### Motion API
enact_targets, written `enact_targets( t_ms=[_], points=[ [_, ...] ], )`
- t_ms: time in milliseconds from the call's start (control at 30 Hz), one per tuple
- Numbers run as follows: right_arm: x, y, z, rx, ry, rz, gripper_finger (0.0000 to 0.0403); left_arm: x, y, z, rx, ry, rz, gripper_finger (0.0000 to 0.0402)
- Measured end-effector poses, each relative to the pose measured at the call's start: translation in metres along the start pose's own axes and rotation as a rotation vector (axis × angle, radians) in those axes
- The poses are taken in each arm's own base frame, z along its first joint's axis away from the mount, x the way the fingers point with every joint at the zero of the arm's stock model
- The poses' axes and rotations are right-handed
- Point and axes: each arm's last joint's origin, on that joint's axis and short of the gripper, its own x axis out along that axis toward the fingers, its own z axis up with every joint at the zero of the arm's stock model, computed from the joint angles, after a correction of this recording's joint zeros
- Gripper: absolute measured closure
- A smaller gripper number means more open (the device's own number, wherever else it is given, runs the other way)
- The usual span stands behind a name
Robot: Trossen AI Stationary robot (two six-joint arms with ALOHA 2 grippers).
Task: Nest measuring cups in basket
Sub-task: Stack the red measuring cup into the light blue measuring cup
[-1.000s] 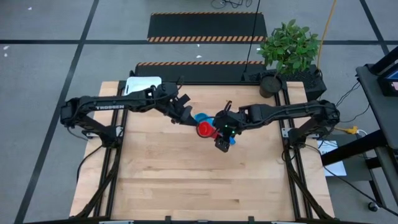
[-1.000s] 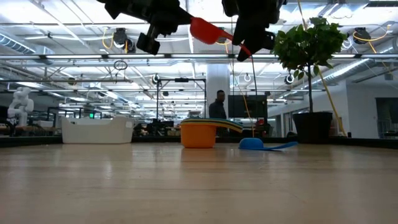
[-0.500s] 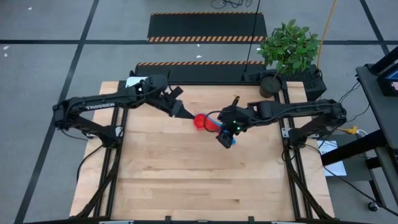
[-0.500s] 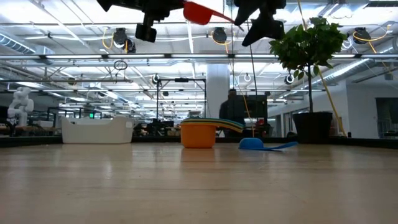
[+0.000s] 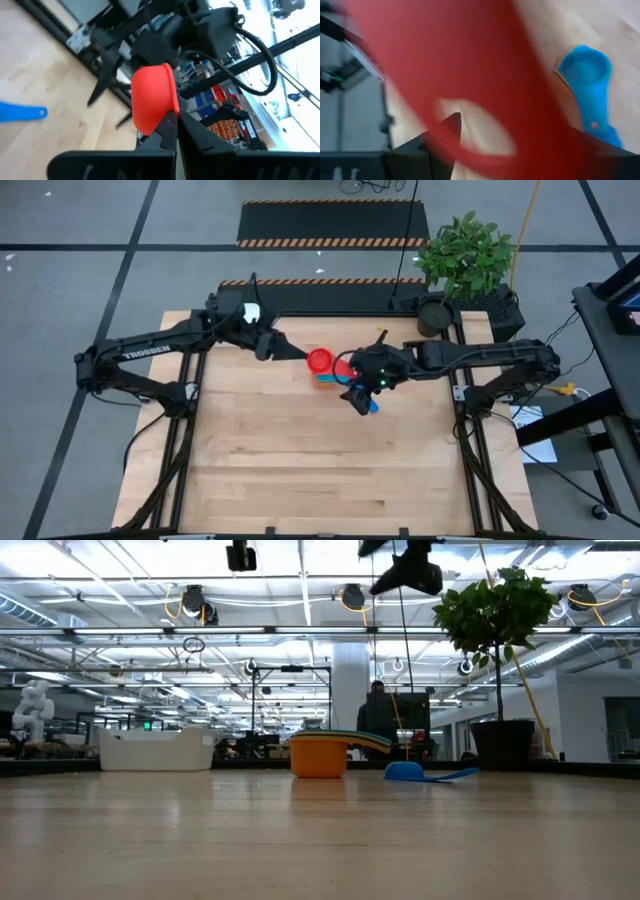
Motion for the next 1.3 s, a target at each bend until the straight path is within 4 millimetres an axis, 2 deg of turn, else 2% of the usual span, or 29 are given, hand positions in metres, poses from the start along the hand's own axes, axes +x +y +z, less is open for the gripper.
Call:
enact_targets(
  t_ms=[167,300,667,833,1033,1300],
  points=[
    [0.005,0.003,0.002,0.066,-0.102,0.138,0.0163,0.000,-0.004,0.002,0.040,-0.022,-0.028,0.0401],
    [0.006,-0.002,-0.005,0.161,-0.204,0.236,0.0163,0.000,-0.004,0.002,0.051,-0.023,-0.026,0.0401],
    [-0.009,-0.038,-0.055,0.456,-0.504,0.523,0.0163,0.000,-0.005,0.003,0.066,-0.026,-0.043,0.0401],
    [-0.019,-0.049,-0.069,0.528,-0.676,0.666,0.0163,0.000,-0.007,0.004,0.081,-0.042,-0.061,0.0401],
    [-0.025,-0.055,-0.073,0.555,-0.829,0.711,0.0163,0.000,-0.007,0.005,0.081,-0.070,-0.050,0.0401],
    [-0.025,-0.055,-0.073,0.531,-0.846,0.695,0.0163,0.000,-0.008,0.007,0.063,-0.108,-0.041,0.0401]
  ],
)
